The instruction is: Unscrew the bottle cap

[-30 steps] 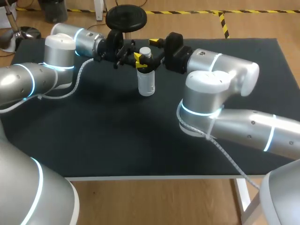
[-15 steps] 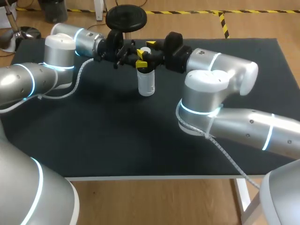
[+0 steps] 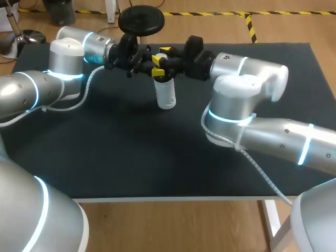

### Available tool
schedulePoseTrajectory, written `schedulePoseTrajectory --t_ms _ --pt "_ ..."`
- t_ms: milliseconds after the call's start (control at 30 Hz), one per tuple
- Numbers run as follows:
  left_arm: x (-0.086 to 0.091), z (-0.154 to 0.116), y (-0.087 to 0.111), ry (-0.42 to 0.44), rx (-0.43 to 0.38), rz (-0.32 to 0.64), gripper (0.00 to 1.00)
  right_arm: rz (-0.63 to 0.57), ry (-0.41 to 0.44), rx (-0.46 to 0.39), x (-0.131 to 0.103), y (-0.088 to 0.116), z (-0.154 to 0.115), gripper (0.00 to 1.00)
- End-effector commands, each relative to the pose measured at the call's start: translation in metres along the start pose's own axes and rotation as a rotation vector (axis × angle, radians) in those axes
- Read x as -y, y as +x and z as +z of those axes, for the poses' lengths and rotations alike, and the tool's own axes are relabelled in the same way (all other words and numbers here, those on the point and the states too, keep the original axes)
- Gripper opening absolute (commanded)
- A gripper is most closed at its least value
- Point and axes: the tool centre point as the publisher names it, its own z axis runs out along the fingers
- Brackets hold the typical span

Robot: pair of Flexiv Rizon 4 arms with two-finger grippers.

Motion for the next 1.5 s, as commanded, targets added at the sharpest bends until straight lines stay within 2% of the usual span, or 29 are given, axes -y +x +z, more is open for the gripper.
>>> schedulePoseTrajectory --t_ms 33,233,400,500,633,833,1100,1300,1400,1500 --pt "0.004 0.003 0.002 -0.001 -0.001 0.003 0.0 -0.002 0.004 -0.213 0.006 -0.016 -0.007 0.0" --pt "0.004 0.003 0.002 -0.001 -0.001 0.003 0.0 -0.001 -0.023 -0.422 0.003 -0.021 -0.014 0.0" --pt "0.004 0.003 0.002 -0.001 -0.001 0.003 0.0 -0.018 -0.02 -0.661 -0.001 -0.021 -0.013 0.0" --pt "0.004 0.003 0.002 -0.001 -0.001 0.003 0.0 -0.048 0.003 -0.784 0.0 -0.019 -0.01 0.0" --pt "0.004 0.003 0.002 -0.001 -0.001 0.003 0.0 -0.061 -0.02 -0.936 -0.001 -0.015 -0.01 0.0" --pt "0.004 0.003 0.002 -0.001 -0.001 0.003 0.0 -0.052 -0.055 -1.136 -0.003 -0.007 -0.007 0.0" --pt "0.004 0.003 0.002 -0.001 -0.001 0.003 0.0 -0.051 -0.092 -1.497 -0.007 0.012 -0.007 0.0" --pt "0.004 0.003 0.002 -0.001 -0.001 0.003 0.0 -0.093 -0.051 -1.74 -0.011 0.022 -0.015 0.0" --pt "0.004 0.003 0.002 -0.001 -0.001 0.003 0.0 -0.102 -0.036 -1.828 -0.012 0.025 -0.018 0.0" --pt "0.004 0.003 0.002 -0.001 -0.001 0.003 0.0 -0.101 -0.04 -1.846 -0.012 0.026 -0.018 0.0"
